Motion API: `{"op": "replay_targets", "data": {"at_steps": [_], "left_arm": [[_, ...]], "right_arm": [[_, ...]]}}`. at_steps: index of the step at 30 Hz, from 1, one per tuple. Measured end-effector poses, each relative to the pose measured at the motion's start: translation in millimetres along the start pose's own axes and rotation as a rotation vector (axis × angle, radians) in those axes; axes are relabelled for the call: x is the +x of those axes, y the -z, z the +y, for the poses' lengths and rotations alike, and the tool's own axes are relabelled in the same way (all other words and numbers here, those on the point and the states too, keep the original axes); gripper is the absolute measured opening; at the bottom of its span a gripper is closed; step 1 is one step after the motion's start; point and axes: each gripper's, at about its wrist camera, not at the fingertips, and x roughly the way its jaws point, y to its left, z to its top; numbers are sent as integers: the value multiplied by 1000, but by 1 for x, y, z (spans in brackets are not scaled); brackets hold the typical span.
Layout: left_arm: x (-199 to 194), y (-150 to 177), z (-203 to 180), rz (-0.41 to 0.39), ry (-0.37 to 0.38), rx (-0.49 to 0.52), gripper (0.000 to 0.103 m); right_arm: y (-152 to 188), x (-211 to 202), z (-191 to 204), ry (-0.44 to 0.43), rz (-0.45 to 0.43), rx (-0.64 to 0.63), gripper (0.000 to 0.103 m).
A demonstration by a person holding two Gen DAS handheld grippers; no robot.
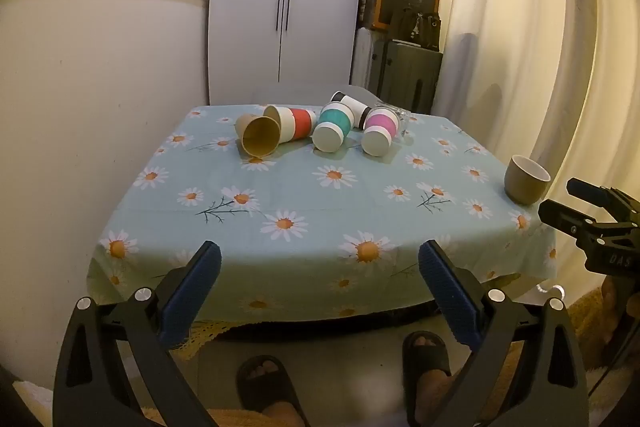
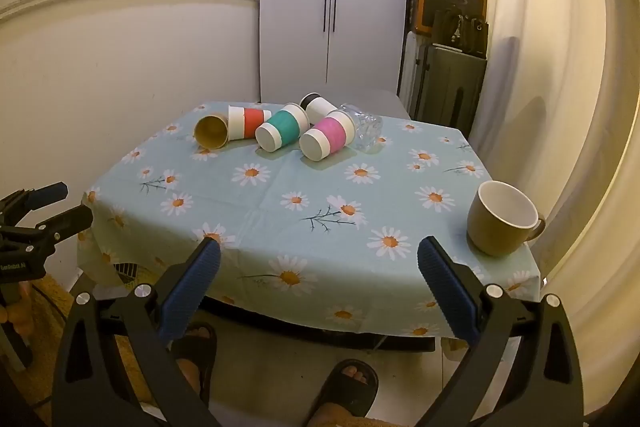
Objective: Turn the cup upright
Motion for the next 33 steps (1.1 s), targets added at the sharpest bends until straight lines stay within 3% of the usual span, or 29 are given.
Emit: {"op": "replay_targets", "data": {"at_steps": [33], "left_arm": [[0,1,-1,7,-2,6,96]], "right_arm": [[2,4,-2,-9,13,2,98]]}}
